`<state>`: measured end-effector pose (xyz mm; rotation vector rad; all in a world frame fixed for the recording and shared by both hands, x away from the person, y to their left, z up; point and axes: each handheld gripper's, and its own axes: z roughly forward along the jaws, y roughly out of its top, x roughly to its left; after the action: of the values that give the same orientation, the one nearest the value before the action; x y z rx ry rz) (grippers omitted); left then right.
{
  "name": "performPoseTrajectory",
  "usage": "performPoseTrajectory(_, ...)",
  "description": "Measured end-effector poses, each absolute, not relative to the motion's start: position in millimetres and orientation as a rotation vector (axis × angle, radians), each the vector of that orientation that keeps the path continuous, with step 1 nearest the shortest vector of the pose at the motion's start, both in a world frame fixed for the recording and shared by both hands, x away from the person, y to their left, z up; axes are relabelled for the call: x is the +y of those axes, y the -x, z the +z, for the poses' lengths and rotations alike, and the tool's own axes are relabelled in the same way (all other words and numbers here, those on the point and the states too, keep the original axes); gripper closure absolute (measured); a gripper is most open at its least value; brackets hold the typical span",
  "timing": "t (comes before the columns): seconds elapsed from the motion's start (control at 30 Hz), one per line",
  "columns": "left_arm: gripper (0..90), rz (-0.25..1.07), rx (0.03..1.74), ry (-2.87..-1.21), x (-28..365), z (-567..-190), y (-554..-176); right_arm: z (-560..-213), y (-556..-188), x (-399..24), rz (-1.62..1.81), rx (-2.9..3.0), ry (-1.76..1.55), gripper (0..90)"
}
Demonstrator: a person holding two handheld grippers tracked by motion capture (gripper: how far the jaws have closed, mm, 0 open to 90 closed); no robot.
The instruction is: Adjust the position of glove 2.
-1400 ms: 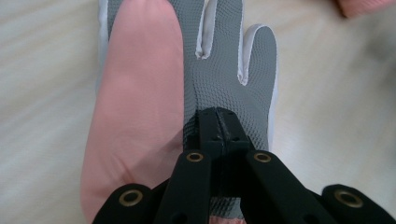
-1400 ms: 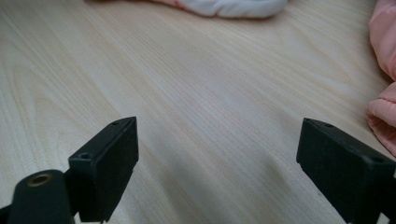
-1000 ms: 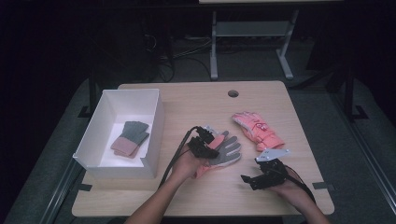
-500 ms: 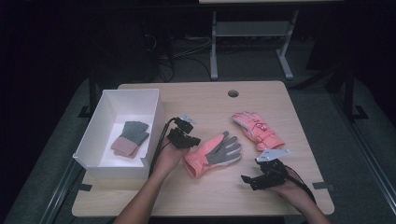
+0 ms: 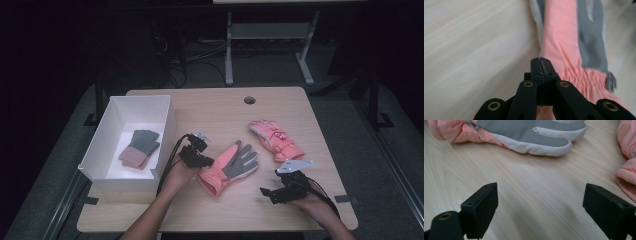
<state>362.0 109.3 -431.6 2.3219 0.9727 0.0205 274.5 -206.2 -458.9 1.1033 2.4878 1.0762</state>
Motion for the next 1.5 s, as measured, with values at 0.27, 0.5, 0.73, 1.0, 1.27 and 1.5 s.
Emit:
performPoseTrajectory(0.27,89.7,-0.046,0.909,-2.339,115.5,-430.5,-341.1,-456.6,-268.7,-208.0,1.074,2.489,-1.1,12.5)
performPoseTrajectory(0.5,89.7,-0.112,0.871,-2.33,106.8,-433.1,-334.1,-458.4,-253.9,-222.0,1.04,2.477,-1.111,12.5)
performPoseTrajectory(0.73,89.7,-0.162,0.801,-2.347,85.8,-435.0,-329.6,-458.1,-250.0,-231.8,1.036,2.477,-1.109,12.5)
performPoseTrajectory(1.0,89.7,-0.18,0.723,-2.367,57.9,-437.7,-328.5,-458.3,-247.9,-228.2,1.051,2.512,-1.081,12.5)
performPoseTrajectory(1.27,89.7,-0.197,0.667,-2.382,35.0,-441.5,-328.8,-460.5,-247.4,-226.9,1.038,2.537,-1.074,12.5)
performPoseTrajectory(1.5,89.7,-0.195,0.627,-2.379,21.9,-442.6,-326.6,-461.5,-248.3,-231.1,1.029,2.528,-1.085,12.4)
